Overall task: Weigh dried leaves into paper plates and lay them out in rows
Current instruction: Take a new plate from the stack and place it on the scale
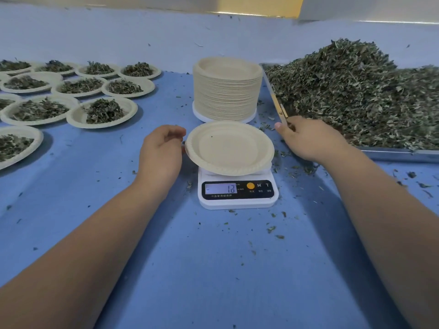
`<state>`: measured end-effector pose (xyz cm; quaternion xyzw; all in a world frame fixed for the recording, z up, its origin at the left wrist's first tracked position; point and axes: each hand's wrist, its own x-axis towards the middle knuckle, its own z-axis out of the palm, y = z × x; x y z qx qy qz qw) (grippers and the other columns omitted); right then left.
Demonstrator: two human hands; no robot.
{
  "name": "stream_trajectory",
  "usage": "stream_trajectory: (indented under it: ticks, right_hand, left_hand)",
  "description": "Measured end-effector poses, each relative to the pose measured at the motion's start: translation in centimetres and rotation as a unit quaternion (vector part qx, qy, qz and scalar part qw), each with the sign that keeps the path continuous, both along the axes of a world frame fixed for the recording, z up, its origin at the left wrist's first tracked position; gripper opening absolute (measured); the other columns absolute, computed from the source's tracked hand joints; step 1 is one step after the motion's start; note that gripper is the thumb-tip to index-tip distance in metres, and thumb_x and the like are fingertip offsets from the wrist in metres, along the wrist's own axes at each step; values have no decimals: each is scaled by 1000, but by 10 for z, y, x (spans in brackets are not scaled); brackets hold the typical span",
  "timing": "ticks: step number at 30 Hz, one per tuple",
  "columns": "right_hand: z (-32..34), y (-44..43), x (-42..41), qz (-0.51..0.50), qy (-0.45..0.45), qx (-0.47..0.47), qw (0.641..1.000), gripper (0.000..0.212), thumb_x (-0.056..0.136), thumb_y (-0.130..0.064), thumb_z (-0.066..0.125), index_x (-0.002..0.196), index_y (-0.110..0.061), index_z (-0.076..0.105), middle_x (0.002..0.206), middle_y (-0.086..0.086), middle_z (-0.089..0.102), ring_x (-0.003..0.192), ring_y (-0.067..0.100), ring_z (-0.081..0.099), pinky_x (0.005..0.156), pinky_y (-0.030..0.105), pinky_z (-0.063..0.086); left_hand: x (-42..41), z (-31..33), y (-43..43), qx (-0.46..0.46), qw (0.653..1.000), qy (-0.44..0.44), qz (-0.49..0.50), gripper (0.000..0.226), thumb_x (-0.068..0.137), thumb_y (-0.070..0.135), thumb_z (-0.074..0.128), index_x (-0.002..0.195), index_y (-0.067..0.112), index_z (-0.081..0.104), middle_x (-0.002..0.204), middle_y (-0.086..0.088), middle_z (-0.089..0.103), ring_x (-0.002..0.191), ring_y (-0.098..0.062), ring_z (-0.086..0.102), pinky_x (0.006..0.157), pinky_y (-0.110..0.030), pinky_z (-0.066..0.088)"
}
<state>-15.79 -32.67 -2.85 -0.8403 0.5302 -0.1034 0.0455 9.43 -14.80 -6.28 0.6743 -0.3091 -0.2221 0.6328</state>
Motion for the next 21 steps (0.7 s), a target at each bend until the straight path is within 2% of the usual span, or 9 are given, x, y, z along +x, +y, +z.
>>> stream_trajectory:
  ticks: [2,4,9,12,14,18,21]
  right_hand:
    - [-4,2,-2,-18,-27,-62,998,52,100,-64,30,109,-22,59,89,6,62,75,27,55,63,36,43]
    - [-6,3,-2,-23,-33,-88,995,45,101,-59,32,94,-22,55,81,5,59,69,26,52,60,36,42]
    - [-3,7,-2,-16,-35,-83,996,44,103,-54,34,96,-17,57,80,7,58,71,29,55,65,39,49]
    - [-1,7,-1,-22,-5,-81,996,47,103,-57,31,105,-16,55,91,8,57,85,34,56,75,44,51]
    - [0,6,0,-31,24,-47,998,53,103,-59,25,107,-15,54,94,9,55,90,35,54,76,44,48]
    - [-1,7,0,-35,8,-43,998,53,104,-58,25,92,-16,54,82,5,54,79,31,54,69,39,44]
    - [-3,7,-2,-38,-43,-61,997,49,105,-51,31,77,-16,50,75,9,55,71,31,54,62,36,42]
  left_hand:
    - [-4,1,2,-11,1000,-3,-2,33,84,13,48,101,24,74,104,4,75,97,-16,72,100,-47,56]
    - [-5,2,2,-12,1000,-9,-3,34,82,14,48,101,24,74,103,4,75,99,-16,71,100,-47,56]
    - [-1,1,0,-32,999,20,9,31,91,6,47,99,19,74,109,-1,72,80,2,71,94,-38,60]
    - [0,0,-1,-33,999,22,8,31,91,5,47,99,19,74,111,-2,72,83,1,71,90,-32,61]
    - [-1,0,-1,-29,999,20,9,32,91,5,46,99,20,74,110,-2,72,84,-2,71,87,-30,61]
    - [-2,2,-2,-25,999,17,10,32,91,5,46,99,19,74,110,-3,72,89,-8,71,82,-28,61]
    - [-4,3,-1,-24,1000,9,11,32,91,6,45,97,19,74,108,-1,71,89,-6,70,83,-30,62]
